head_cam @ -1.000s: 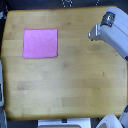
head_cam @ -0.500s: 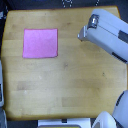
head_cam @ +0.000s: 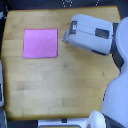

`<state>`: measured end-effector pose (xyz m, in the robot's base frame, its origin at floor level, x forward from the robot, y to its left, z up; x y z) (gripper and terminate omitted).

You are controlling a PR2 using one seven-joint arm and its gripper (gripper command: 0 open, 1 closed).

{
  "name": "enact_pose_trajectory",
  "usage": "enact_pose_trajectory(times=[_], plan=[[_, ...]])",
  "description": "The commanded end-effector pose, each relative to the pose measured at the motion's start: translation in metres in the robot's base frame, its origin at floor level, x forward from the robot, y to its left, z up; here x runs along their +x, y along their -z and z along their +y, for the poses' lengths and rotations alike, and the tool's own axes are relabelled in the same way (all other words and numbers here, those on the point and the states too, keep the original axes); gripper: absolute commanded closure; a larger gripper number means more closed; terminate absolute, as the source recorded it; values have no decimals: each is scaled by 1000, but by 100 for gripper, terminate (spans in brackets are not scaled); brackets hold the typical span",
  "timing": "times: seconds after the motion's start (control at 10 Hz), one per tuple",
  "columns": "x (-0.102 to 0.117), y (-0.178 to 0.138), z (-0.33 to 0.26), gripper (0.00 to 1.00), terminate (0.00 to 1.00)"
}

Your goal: Folding a cloth

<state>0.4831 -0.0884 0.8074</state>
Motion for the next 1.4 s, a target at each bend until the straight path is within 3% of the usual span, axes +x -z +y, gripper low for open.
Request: enact_pose_trajectory(times=[0.0,0.3,0.6,1.3], plan=[[11,55,86,0,0],[9,66,117,0,0],[21,76,146,0,0],[46,118,139,0,0]])
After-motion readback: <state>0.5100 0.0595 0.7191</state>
